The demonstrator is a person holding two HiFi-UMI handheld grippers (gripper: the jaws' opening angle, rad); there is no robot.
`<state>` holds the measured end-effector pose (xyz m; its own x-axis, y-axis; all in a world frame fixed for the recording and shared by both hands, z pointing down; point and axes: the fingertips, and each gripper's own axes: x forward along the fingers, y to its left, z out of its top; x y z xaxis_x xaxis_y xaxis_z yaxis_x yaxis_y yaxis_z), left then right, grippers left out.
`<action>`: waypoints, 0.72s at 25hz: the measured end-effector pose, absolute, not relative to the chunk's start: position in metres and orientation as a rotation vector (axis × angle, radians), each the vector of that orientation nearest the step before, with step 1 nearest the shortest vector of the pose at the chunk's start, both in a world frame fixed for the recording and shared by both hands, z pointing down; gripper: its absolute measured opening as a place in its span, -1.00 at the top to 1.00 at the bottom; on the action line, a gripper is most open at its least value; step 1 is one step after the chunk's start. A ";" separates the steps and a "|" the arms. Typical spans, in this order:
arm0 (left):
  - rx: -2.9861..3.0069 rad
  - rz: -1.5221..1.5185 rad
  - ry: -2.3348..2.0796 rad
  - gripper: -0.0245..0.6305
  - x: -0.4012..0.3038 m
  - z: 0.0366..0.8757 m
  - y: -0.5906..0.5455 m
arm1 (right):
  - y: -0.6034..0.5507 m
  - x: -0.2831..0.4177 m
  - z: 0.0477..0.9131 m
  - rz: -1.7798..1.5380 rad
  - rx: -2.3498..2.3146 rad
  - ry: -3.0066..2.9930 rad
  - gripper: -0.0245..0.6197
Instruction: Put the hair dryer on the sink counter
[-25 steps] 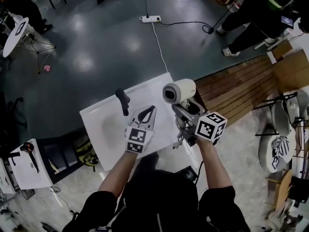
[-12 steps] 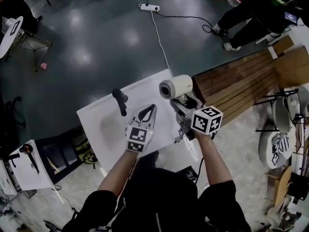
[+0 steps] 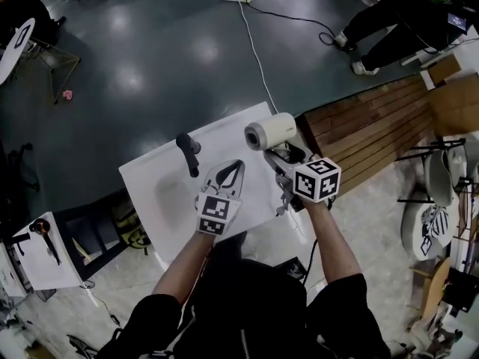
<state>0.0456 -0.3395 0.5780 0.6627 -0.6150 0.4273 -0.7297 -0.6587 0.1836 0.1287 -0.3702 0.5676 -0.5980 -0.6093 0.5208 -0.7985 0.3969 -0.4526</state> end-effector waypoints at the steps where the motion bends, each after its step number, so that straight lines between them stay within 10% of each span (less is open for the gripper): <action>1: 2.536 0.476 -1.066 0.88 0.044 0.580 -0.340 | -0.371 0.129 0.570 0.999 1.233 -2.378 0.22; 18: 2.461 0.526 -1.086 0.88 0.020 0.614 -0.338 | -0.394 0.115 0.623 0.975 1.150 -2.255 0.22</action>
<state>0.0201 -0.3376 0.6137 0.6279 -0.6082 0.4857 -0.7581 -0.6192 0.2047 0.1145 -0.3937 0.6225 -0.5662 -0.5238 0.6364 -0.8224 0.4101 -0.3942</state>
